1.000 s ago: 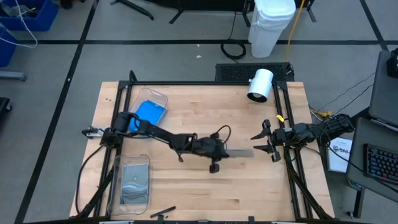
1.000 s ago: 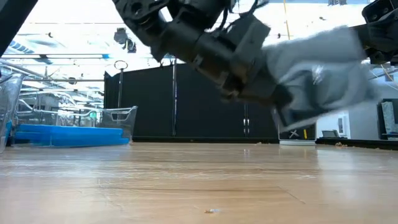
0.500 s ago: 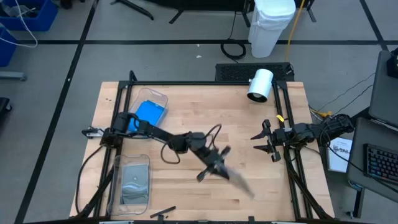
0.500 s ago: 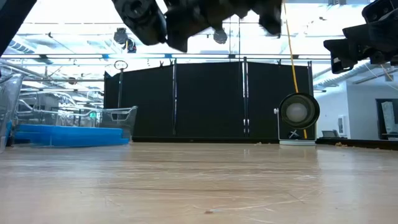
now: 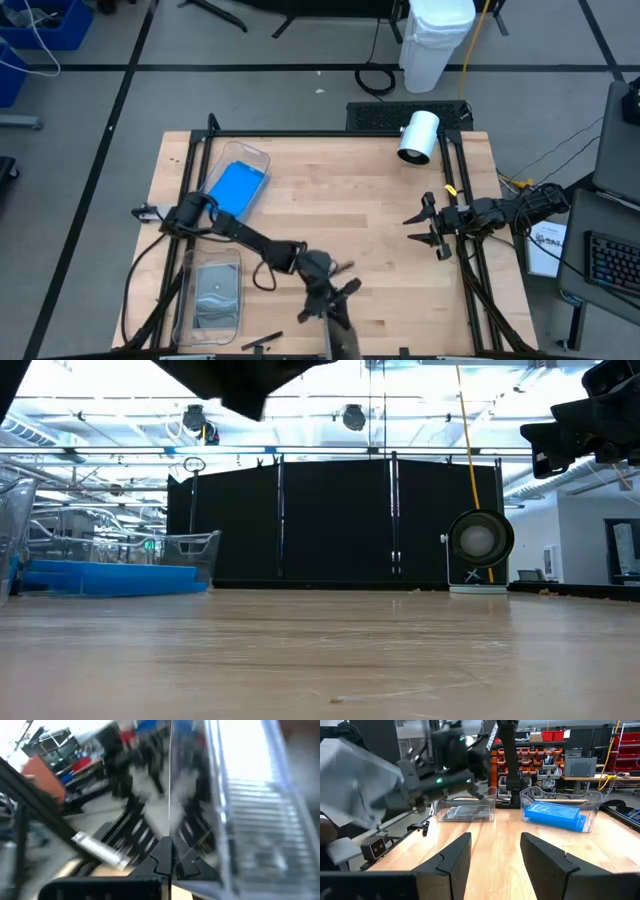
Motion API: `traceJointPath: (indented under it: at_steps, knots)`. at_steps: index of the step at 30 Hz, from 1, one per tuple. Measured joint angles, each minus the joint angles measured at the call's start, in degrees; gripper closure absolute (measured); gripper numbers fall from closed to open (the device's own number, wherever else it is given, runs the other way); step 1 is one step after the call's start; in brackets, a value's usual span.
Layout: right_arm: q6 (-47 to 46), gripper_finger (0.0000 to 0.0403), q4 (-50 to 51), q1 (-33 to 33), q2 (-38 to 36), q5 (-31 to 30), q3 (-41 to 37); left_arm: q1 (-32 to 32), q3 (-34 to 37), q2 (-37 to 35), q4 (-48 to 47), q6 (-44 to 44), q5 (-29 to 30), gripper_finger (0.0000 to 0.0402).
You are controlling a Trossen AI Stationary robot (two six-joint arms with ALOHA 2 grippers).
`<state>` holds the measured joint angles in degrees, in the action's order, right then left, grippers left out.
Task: Pick & place jewel cases by type
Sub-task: Put the black CD case into the bottom transparent bin
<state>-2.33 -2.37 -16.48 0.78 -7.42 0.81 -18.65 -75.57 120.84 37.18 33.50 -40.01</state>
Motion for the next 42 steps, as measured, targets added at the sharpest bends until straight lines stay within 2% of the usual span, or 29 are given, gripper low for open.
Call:
traceJointPath:
  at_steps: [2,4,9,12,16,20,23,27,29,31,32,33,35,42]
  knots:
    - [0.0,0.0238,0.0,0.0,0.0,0.0,0.0,-1.4,0.0,0.0,-5.3,12.7,7.9,0.0369]
    - [0.0,0.0238,0.0,0.0,0.0,0.0,0.0,-3.2,0.0,0.0,-8.3,21.8,20.4,0.0369]
    - [0.0,0.0238,0.0,0.0,0.0,0.0,0.0,-7.3,0.0,0.0,-8.3,34.0,55.5,0.0369]
    - [0.0,0.0238,0.0,0.0,0.0,0.0,0.1,-8.5,0.0,0.0,-6.7,40.2,72.4,0.0369]
    - [0.0,0.0238,0.0,0.0,0.0,0.0,0.1,-7.8,0.0,0.0,-5.9,43.6,89.9,0.0369]
    - [0.0,0.0238,0.0,0.0,0.0,0.0,0.1,-4.5,0.0,0.0,-6.0,41.3,100.5,0.0369]
    - [0.0,0.0238,0.0,0.0,0.0,0.0,0.1,-0.7,0.0,0.0,-7.2,34.7,103.8,0.0369]
    - [0.0,0.0238,0.0,0.0,0.0,0.0,0.0,4.9,0.0,0.0,-13.0,16.6,105.2,0.0369]
    - [0.0,0.0238,0.0,0.0,0.0,0.0,0.0,7.7,0.0,-0.2,-18.6,7.1,103.4,0.0369]
    - [0.0,0.0238,0.0,0.0,0.0,0.0,0.0,10.3,0.0,-1.1,-27.0,-2.7,95.4,0.0369]
    - [0.0,0.0238,0.0,0.0,0.0,0.0,0.0,11.6,0.0,-1.6,-30.1,-7.1,89.6,0.0369]
    - [0.0,0.0238,0.0,0.0,0.0,0.0,0.0,12.8,0.0,-2.1,-32.8,-11.1,83.2,0.0369]
    - [0.0,0.0238,-0.1,0.0,0.0,0.0,0.0,14.9,0.0,-2.9,-36.0,-16.9,74.9,0.0369]
    - [0.0,0.0238,-0.3,0.0,0.0,0.0,0.0,19.7,0.0,-5.5,-46.9,-24.3,66.5,0.0369]
